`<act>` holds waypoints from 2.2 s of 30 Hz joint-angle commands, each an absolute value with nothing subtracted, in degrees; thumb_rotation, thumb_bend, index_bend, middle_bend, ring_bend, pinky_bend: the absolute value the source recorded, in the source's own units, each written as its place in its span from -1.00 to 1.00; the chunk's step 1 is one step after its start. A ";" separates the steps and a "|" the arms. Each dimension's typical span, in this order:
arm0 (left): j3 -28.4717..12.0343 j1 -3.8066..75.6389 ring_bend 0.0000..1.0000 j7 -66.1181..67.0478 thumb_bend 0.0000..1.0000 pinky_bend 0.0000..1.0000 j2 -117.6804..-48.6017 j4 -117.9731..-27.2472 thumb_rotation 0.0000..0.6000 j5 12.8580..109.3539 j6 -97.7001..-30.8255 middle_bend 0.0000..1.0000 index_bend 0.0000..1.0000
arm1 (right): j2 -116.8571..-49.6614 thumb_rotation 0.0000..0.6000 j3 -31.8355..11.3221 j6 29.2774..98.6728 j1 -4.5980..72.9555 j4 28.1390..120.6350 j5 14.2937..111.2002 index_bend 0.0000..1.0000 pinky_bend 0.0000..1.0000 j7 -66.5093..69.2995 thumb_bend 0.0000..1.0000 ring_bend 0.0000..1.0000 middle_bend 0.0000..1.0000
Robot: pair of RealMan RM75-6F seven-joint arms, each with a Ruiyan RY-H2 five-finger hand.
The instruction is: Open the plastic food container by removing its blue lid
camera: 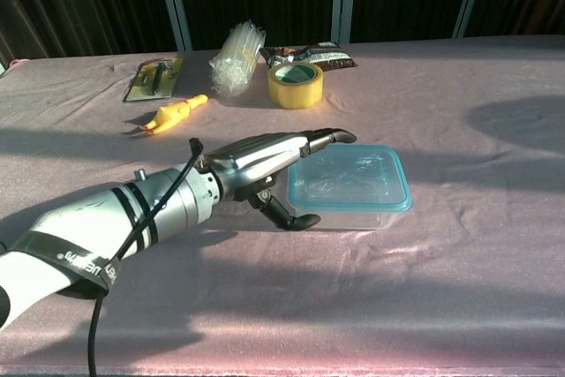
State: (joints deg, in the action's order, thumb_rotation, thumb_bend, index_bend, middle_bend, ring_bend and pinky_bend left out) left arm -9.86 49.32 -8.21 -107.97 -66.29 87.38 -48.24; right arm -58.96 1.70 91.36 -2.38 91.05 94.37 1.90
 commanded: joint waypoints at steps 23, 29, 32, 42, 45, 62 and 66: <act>-7.95 52.07 -0.87 -8.39 -0.33 -0.74 -112.17 -62.04 1.00 85.40 -48.11 -0.77 -1.00 | -63.74 1.00 1.14 80.63 5.63 90.48 98.63 -0.80 -1.00 -8.16 -0.72 -1.00 -1.00; -6.86 52.10 -0.90 -7.98 -0.33 -0.74 -113.19 -61.83 1.00 86.19 -49.15 -0.79 -1.00 | -71.48 1.00 -0.83 72.40 15.16 86.43 102.88 -0.39 -1.00 -5.97 -0.53 -1.00 -1.00; -6.59 52.07 -0.90 -7.74 -0.34 -0.74 -113.04 -62.15 1.00 86.38 -49.57 -0.80 -1.00 | -76.81 1.00 -1.25 71.29 18.68 81.69 105.10 -0.27 -1.00 -3.61 -0.46 -1.00 -0.99; -6.11 51.77 -0.93 -5.47 -0.33 -0.77 -110.90 -64.44 1.00 85.53 -49.35 -0.82 -1.00 | -87.04 1.00 -0.67 70.99 24.10 74.47 107.63 0.11 -1.00 -1.86 -0.29 -1.00 -0.86; -5.95 51.50 -0.94 -4.62 -0.33 -0.78 -110.34 -65.14 1.00 85.62 -50.03 -0.83 -1.00 | -88.00 1.00 -0.41 71.07 24.67 74.06 107.23 0.14 -1.00 -1.97 -0.26 -1.00 -0.85; -5.21 51.08 -0.95 -3.88 -0.34 -0.81 -109.18 -66.82 1.00 84.95 -49.87 -0.84 -1.00 | -89.56 1.00 1.15 69.51 27.05 73.58 104.12 0.25 -1.00 -2.10 -0.25 -1.00 -0.84; -5.11 51.13 -0.96 -4.06 -0.34 -0.82 -109.08 -66.77 1.00 84.94 -49.73 -0.85 -1.00 | -89.86 1.00 1.31 69.46 27.45 73.52 103.60 0.27 -1.00 -2.13 -0.25 -1.00 -0.84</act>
